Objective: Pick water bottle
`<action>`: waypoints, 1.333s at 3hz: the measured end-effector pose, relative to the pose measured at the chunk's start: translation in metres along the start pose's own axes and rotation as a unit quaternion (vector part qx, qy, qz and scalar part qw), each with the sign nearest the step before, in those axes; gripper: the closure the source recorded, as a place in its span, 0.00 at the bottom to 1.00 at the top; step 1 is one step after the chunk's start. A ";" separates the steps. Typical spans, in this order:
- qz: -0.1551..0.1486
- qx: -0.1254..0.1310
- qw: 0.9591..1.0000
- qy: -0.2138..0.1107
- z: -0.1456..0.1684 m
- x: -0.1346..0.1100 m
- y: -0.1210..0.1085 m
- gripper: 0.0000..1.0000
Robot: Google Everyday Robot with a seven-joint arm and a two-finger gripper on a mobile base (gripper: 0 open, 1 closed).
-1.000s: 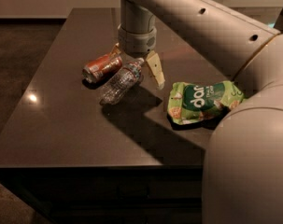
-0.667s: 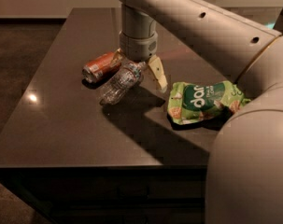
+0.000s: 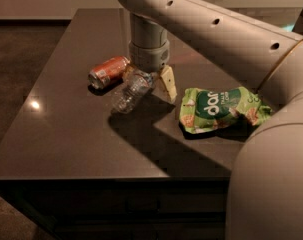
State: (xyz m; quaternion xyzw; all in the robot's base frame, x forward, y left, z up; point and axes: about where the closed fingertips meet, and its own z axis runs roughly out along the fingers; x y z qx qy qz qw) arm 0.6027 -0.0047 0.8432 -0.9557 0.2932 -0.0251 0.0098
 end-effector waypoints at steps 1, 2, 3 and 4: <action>0.010 0.008 1.000 0.005 -0.005 0.001 0.000 0.41; 0.029 0.028 0.999 0.001 -0.021 0.001 0.000 0.64; 0.052 0.051 0.997 -0.005 -0.043 0.004 0.002 0.88; 0.076 0.082 0.994 -0.012 -0.075 0.008 0.009 1.00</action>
Offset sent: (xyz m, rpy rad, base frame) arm -0.0097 -0.0052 0.0486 0.0927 -0.0236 -0.1094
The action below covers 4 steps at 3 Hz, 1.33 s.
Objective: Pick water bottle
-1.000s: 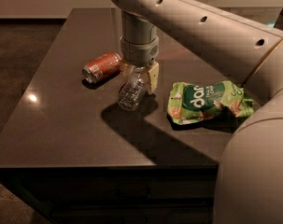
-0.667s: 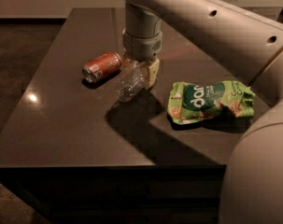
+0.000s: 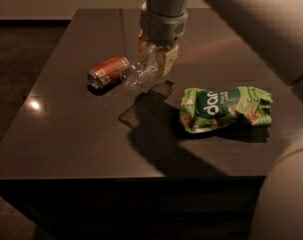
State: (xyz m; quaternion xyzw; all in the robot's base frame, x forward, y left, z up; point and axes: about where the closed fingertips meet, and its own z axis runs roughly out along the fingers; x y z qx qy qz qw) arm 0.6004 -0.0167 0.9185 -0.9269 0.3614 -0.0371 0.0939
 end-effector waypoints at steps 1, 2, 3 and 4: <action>0.019 0.038 0.999 -0.008 -0.037 0.004 0.002 1.00; 0.031 0.070 0.997 -0.013 -0.067 0.009 0.001 1.00; 0.044 0.090 0.995 -0.023 -0.079 0.011 0.003 1.00; 0.043 0.100 0.994 -0.022 -0.079 0.011 -0.003 1.00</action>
Offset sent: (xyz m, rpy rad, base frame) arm -0.0157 -0.0366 0.0984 0.1652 -0.0584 -0.0796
